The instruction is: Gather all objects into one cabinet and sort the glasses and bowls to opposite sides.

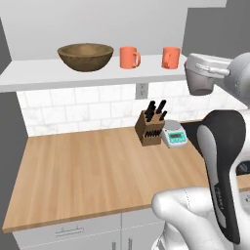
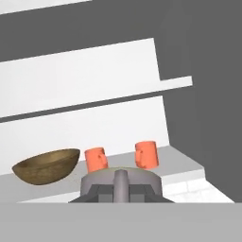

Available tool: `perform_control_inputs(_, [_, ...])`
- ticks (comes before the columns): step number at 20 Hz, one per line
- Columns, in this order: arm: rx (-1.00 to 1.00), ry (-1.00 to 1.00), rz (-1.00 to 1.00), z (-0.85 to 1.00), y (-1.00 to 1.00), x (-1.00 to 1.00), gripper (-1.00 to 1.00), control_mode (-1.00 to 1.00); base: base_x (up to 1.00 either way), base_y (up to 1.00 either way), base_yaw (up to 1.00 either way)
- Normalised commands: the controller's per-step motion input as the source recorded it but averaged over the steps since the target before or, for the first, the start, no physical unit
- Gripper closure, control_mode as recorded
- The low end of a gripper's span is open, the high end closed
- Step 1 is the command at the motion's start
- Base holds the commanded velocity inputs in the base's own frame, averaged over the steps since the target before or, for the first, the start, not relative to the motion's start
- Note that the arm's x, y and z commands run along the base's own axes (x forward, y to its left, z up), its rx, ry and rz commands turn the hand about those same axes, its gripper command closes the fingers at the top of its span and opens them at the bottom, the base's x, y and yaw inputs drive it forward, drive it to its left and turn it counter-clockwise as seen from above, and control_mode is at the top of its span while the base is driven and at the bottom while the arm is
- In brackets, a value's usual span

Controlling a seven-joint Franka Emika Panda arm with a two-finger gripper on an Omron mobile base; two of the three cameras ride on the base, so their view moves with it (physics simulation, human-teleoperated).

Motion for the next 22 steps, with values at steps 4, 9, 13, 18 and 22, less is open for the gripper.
perform_control_inputs(4, [-0.06, 0.00, 0.00, -0.08, -0.03, 0.29, 1.00, -1.00, 0.00, 0.00, 0.00])
perform_control_inputs(9, [-0.05, -0.10, 0.00, -0.33, 0.00, 0.39, 1.00, -1.00, 0.00, 0.00, 0.00])
perform_control_inputs(13, [-0.02, -0.23, 0.01, -0.21, 0.00, 0.30, 1.00, -1.00, 0.00, 0.00, 0.00])
perform_control_inputs(18, [-0.02, -0.20, 0.00, -0.02, 0.00, 0.22, 1.00, -1.00, 0.00, 0.00, 0.00])
perform_control_inputs(22, [0.00, 0.02, 0.00, 0.00, 0.00, 0.35, 1.00, -1.00, 0.00, 0.00, 0.00])
